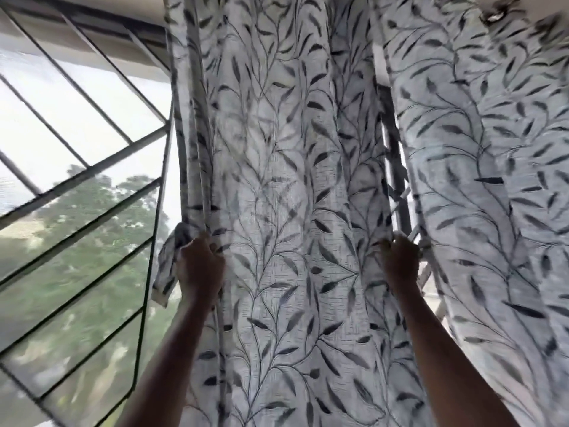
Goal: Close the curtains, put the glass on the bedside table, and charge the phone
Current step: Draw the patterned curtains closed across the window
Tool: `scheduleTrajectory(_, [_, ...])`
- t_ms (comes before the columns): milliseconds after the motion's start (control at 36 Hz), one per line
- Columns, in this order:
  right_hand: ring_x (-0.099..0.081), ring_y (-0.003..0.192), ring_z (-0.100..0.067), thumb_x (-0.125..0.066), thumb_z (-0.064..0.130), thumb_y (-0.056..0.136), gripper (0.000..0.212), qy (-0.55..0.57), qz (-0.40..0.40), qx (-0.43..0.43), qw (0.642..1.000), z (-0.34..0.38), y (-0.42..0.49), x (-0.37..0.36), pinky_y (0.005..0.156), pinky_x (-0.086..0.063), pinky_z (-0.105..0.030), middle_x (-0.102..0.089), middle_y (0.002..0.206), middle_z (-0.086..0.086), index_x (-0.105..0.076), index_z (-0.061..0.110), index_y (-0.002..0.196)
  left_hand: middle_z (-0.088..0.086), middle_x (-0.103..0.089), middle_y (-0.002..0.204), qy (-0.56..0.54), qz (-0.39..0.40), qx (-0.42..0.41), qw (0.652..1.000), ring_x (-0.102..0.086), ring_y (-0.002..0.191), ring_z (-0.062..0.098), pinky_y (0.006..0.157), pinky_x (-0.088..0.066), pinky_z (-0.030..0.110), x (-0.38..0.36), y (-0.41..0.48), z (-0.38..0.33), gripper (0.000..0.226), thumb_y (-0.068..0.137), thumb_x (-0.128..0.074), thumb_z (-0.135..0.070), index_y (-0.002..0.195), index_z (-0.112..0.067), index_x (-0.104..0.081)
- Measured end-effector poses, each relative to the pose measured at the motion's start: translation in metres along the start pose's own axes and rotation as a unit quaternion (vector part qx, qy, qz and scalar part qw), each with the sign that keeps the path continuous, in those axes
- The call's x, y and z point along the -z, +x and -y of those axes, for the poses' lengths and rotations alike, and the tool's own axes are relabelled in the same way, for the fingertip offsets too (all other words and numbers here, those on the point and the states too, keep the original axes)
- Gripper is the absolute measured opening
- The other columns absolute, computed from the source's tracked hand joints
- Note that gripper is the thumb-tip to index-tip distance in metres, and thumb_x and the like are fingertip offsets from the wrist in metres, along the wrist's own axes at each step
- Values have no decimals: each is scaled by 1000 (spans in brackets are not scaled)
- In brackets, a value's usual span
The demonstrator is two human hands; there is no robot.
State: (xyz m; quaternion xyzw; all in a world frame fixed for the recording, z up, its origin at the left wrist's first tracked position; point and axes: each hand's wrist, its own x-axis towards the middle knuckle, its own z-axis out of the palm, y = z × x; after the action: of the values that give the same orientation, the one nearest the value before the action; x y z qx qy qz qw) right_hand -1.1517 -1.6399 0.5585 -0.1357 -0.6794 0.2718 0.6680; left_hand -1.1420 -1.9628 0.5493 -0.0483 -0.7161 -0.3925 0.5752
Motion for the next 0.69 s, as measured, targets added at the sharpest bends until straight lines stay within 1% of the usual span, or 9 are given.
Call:
scheduleTrajectory(111, [-60,86,-47,-54,-1,79,26,13,-75,17,997,10,-14,-3,75,-49,-47,-61,91,-36,-55,-13,102,30,-67,93,-10,2,0,1000,-64,91,42,74,-51,42,7,1,7,36,78,-55,0,113,-3,-63])
scheduleTrajectory(194, [-50,110,-49,-45,5,76,43,-35,-99,14,994,15,-20,-10,95,-39,-52,-54,114,-34,-48,-6,118,27,-69,89,-28,-5,-13,999,-66,86,39,71,-53,42,10,1,10,36,78,-55,0,112,-5,-64])
scheduleTrajectory(278, [-44,117,-47,-42,13,72,52,-26,-100,21,994,27,-28,-9,100,-31,-50,-50,121,-30,-45,0,123,27,-68,89,-33,-7,-30,999,-66,83,40,69,-52,42,13,0,11,36,77,-55,0,112,-6,-65])
scheduleTrajectory(333, [-47,110,-40,-48,15,75,47,18,-117,79,990,41,-37,-8,95,-32,-45,-53,116,-26,-49,0,119,27,-68,89,-47,-4,-37,998,-66,84,40,69,-53,42,15,0,11,36,77,-55,1,111,-5,-65])
scheduleTrajectory(417, [-51,96,-30,-47,14,85,24,177,-141,188,956,70,-55,-8,82,-45,-50,-56,102,-17,-54,1,104,27,-68,95,-62,1,-52,997,-66,92,38,75,-54,41,15,0,13,37,78,-56,0,113,-8,-65])
scheduleTrajectory(500, [-54,84,-22,-48,12,90,15,295,-94,207,928,114,-79,3,68,-50,-39,-55,95,-10,-56,3,98,26,-69,93,-67,8,-58,996,-67,87,36,73,-53,38,19,0,17,33,83,-57,-6,115,-9,-64])
scheduleTrajectory(611, [-48,73,-6,-50,9,89,11,325,-63,266,905,181,-110,12,68,-43,-10,-57,84,-10,-56,0,92,22,-71,83,-66,22,-73,995,-68,79,34,68,-51,38,35,3,27,27,88,-57,-16,112,-7,-64])
scheduleTrajectory(639, [-46,72,-4,-50,9,88,11,314,-61,289,902,195,-115,12,69,-42,-9,-57,83,-9,-56,1,91,21,-71,85,-59,23,-77,995,-68,81,34,69,-51,39,38,3,29,28,89,-57,-20,114,-8,-63])
scheduleTrajectory(694, [-51,71,-12,-53,17,87,11,267,-34,314,910,220,-125,8,67,-48,-24,-57,84,-4,-55,7,92,20,-71,87,-44,38,-87,994,-67,85,34,70,-49,39,44,4,31,31,90,-57,-28,114,-9,-62])
